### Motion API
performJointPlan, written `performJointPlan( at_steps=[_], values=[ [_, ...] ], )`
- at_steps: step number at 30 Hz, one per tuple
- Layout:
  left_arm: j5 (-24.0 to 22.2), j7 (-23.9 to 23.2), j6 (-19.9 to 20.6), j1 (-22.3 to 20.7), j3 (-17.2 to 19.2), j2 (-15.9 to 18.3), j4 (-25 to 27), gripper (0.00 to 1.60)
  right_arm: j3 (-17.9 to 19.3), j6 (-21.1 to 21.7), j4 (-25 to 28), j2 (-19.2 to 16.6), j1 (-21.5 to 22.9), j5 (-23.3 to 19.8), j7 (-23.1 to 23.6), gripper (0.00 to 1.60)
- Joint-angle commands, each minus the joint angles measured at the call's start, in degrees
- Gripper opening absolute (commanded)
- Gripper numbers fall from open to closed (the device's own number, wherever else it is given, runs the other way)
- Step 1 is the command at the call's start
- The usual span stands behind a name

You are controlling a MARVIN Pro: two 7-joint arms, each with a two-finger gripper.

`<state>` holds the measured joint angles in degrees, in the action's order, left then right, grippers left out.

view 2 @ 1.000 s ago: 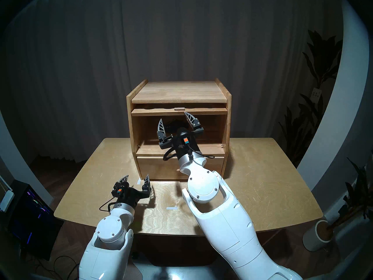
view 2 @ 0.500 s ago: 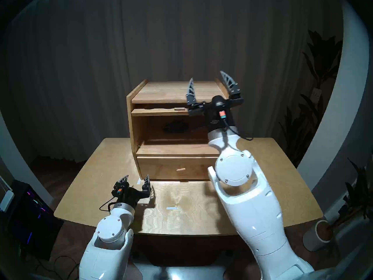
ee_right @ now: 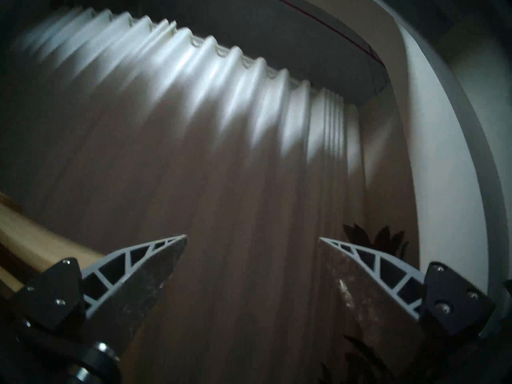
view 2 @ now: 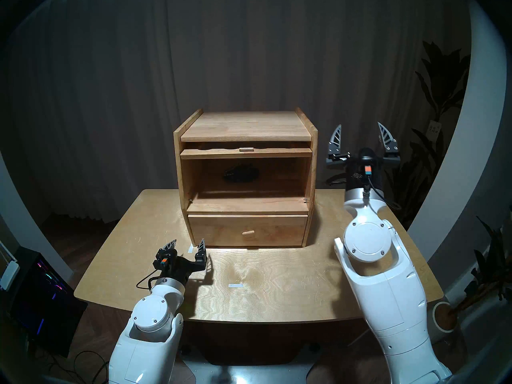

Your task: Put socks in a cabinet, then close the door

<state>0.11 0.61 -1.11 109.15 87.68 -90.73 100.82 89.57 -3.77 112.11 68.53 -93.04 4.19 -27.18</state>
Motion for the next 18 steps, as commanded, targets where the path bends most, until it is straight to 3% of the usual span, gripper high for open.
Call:
performJointPlan(
  at_steps=[1, 6, 10, 14, 18],
  values=[
    [-0.1, 0.0, -0.5, -0.5, 0.1, 0.0, 1.8, 1.60, 7.1, -0.3, -3.2, -0.1, -6.6, -6.6, 0.0, 1.60],
    [-0.1, 0.0, -0.5, -0.3, 0.2, 0.0, 2.3, 1.60, 6.6, -2.3, -3.5, 0.1, -10.3, -12.9, 5.8, 1.60],
    [-0.1, 0.0, -0.4, -0.1, 0.2, 0.0, 2.6, 1.60, 4.5, -4.7, -2.9, -2.3, -13.5, -18.2, 10.0, 1.60],
    [-0.1, 0.0, -0.3, 0.1, 0.2, 0.0, 2.9, 1.60, 2.7, -6.7, -5.3, -5.2, -12.1, -24.2, 15.3, 1.60],
    [-0.2, 0.0, -0.2, 0.2, 0.2, 0.0, 3.0, 1.60, 3.3, -7.6, -7.3, -5.8, -11.2, -26.5, 18.9, 1.60]
  ],
)
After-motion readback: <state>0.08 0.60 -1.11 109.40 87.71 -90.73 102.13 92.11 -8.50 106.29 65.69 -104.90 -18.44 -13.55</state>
